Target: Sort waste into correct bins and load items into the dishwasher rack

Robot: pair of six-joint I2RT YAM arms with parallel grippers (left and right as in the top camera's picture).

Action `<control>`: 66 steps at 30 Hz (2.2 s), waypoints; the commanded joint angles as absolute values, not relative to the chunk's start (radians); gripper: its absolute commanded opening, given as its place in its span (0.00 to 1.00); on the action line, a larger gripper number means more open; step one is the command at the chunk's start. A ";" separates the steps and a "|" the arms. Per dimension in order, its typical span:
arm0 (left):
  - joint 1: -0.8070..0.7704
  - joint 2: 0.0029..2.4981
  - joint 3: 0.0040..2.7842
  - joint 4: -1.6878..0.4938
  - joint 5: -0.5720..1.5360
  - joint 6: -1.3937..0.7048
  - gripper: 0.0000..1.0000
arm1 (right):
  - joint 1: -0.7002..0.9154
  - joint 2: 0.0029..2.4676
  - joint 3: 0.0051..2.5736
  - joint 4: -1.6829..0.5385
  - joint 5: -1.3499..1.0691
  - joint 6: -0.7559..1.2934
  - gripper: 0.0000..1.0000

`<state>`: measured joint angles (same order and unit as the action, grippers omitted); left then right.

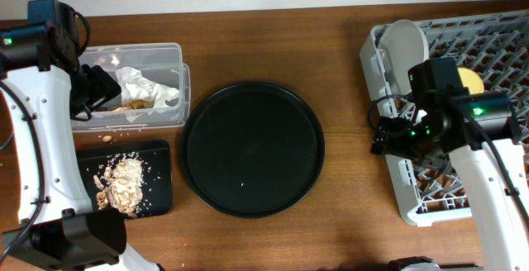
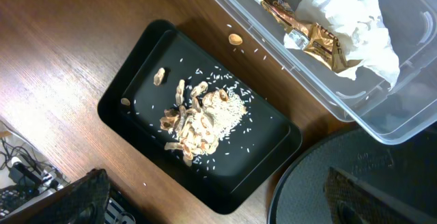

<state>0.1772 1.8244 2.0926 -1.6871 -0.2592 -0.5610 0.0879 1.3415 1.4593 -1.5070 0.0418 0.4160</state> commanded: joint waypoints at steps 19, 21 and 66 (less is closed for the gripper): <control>0.184 1.829 2.099 -1.688 -0.266 -0.545 0.99 | 0.083 0.767 0.768 -0.765 0.033 0.422 0.99; 0.184 1.829 2.099 -1.687 -0.267 -0.545 0.99 | 0.083 0.699 0.700 -0.685 0.032 0.418 0.99; 0.184 1.829 2.099 -1.688 -0.267 -0.545 0.99 | -0.027 0.003 0.006 -0.079 -0.036 0.048 0.99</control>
